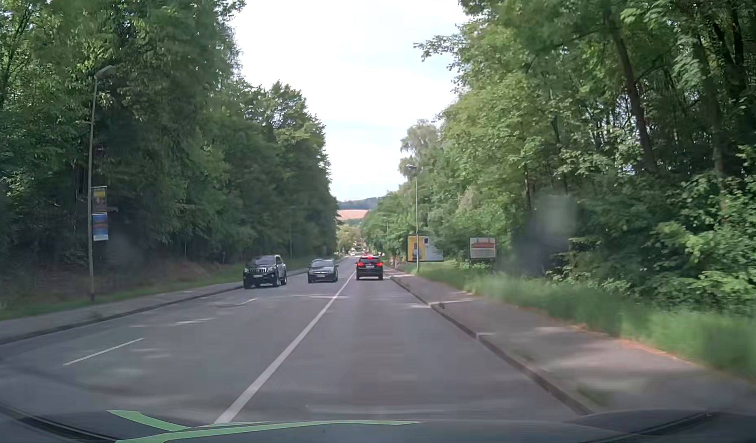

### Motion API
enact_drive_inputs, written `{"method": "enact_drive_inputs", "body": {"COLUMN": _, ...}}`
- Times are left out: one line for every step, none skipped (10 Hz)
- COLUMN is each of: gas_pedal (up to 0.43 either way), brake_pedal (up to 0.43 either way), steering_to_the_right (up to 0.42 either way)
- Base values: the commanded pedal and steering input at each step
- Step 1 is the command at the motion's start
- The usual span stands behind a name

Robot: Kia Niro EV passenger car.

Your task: Follow the waypoints while adhering to traffic rules and regulations

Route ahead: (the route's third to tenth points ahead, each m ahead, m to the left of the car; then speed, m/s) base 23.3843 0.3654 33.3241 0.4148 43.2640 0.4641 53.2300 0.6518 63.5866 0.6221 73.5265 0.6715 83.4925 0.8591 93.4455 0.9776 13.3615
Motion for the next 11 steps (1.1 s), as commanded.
{"method": "enact_drive_inputs", "body": {"gas_pedal": 0.000, "brake_pedal": 0.037, "steering_to_the_right": -0.010}}
{"method": "enact_drive_inputs", "body": {"gas_pedal": 0.000, "brake_pedal": 0.037, "steering_to_the_right": -0.008}}
{"method": "enact_drive_inputs", "body": {"gas_pedal": 0.000, "brake_pedal": 0.037, "steering_to_the_right": -0.006}}
{"method": "enact_drive_inputs", "body": {"gas_pedal": 0.000, "brake_pedal": 0.037, "steering_to_the_right": -0.005}}
{"method": "enact_drive_inputs", "body": {"gas_pedal": 0.000, "brake_pedal": 0.037, "steering_to_the_right": -0.005}}
{"method": "enact_drive_inputs", "body": {"gas_pedal": 0.000, "brake_pedal": 0.037, "steering_to_the_right": -0.005}}
{"method": "enact_drive_inputs", "body": {"gas_pedal": 0.000, "brake_pedal": 0.037, "steering_to_the_right": -0.005}}
{"method": "enact_drive_inputs", "body": {"gas_pedal": 0.000, "brake_pedal": 0.043, "steering_to_the_right": -0.005}}
{"method": "enact_drive_inputs", "body": {"gas_pedal": 0.000, "brake_pedal": 0.043, "steering_to_the_right": -0.005}}
{"method": "enact_drive_inputs", "body": {"gas_pedal": 0.000, "brake_pedal": 0.043, "steering_to_the_right": -0.005}}
{"method": "enact_drive_inputs", "body": {"gas_pedal": 0.000, "brake_pedal": 0.043, "steering_to_the_right": -0.005}}
